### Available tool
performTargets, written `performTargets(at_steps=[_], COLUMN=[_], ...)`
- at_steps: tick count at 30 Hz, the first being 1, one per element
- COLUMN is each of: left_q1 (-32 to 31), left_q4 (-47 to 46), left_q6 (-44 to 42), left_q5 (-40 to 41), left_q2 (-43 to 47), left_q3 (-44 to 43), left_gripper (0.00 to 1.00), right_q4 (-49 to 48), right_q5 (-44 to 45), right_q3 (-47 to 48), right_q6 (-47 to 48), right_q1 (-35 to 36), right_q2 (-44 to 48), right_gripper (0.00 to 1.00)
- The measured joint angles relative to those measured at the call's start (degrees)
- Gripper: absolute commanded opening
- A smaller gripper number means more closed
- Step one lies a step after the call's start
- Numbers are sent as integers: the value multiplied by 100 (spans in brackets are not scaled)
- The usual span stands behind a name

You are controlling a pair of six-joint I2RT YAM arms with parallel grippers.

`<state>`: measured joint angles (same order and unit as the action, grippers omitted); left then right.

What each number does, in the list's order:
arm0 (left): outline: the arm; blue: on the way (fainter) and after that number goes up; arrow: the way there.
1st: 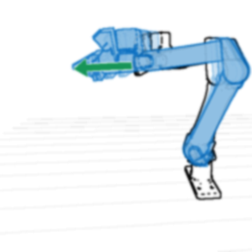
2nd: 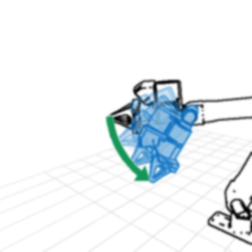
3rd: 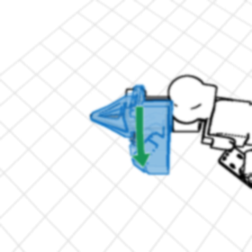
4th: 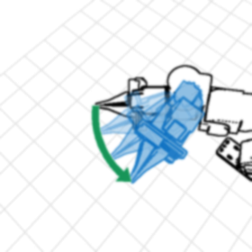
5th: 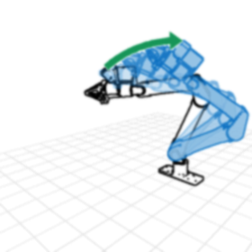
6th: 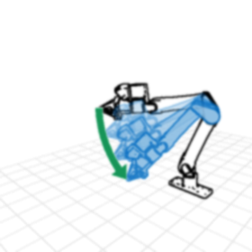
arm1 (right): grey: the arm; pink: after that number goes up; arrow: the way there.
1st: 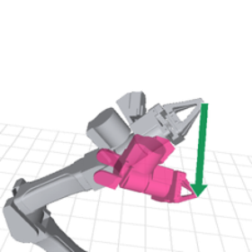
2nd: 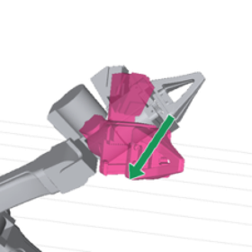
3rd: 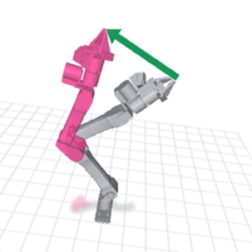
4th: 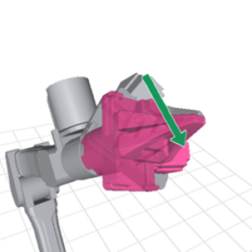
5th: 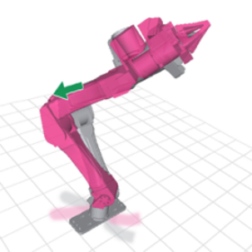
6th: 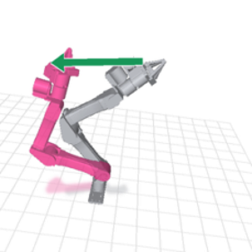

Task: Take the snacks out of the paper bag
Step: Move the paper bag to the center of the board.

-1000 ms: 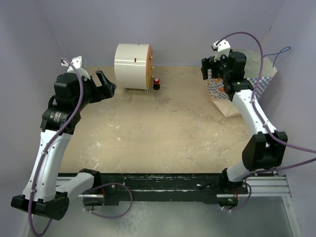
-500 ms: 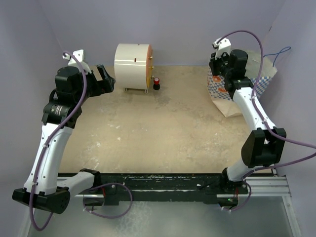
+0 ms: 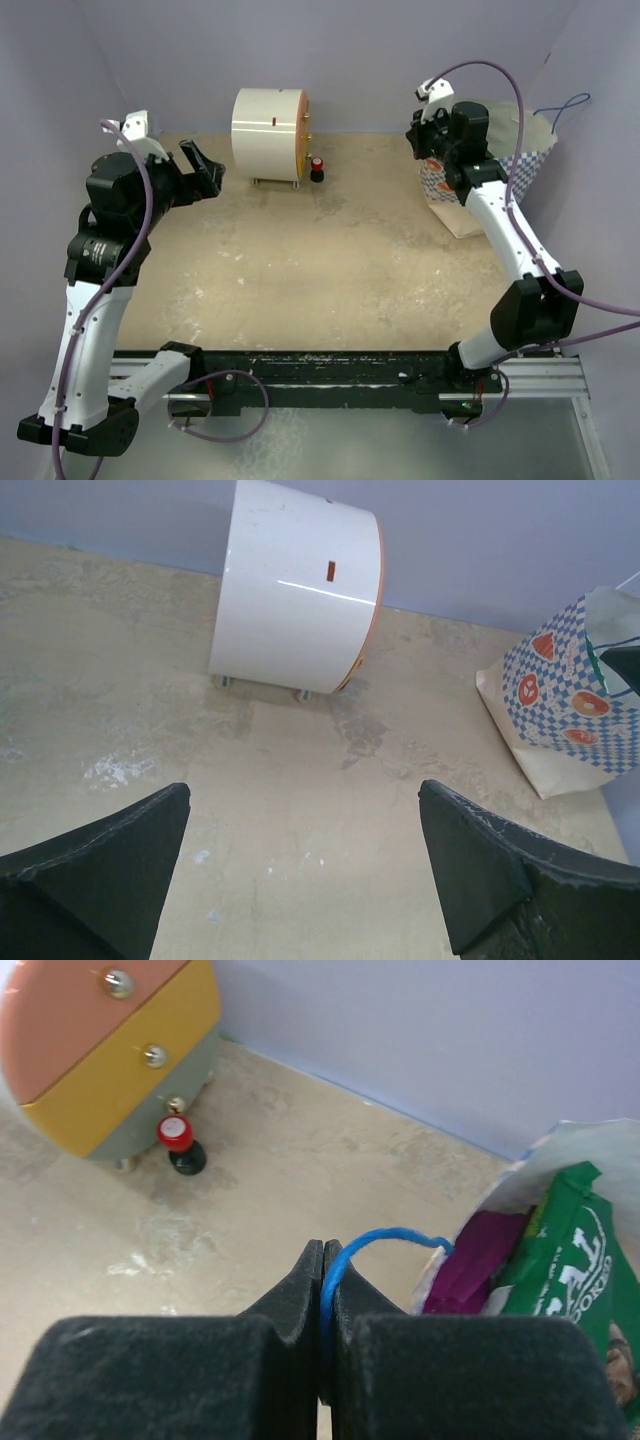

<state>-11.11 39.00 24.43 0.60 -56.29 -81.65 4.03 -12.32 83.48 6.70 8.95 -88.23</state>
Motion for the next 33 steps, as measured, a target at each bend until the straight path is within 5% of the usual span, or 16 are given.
performTargets(at_steps=[23,33], left_q1=[20,20], left_q4=[1694,1875], left_q6=[1305,1561], left_q5=[-1591,-2140], left_q2=[627,1126], left_q3=[48,55], left_gripper=[99,99], right_q4=[1543,1493], right_q5=[688,1368], right_q3=[-560,-400], right_q6=[-2369,-3574], right_q1=[2144,3873], right_q2=[1585,876], right_gripper=[0,2])
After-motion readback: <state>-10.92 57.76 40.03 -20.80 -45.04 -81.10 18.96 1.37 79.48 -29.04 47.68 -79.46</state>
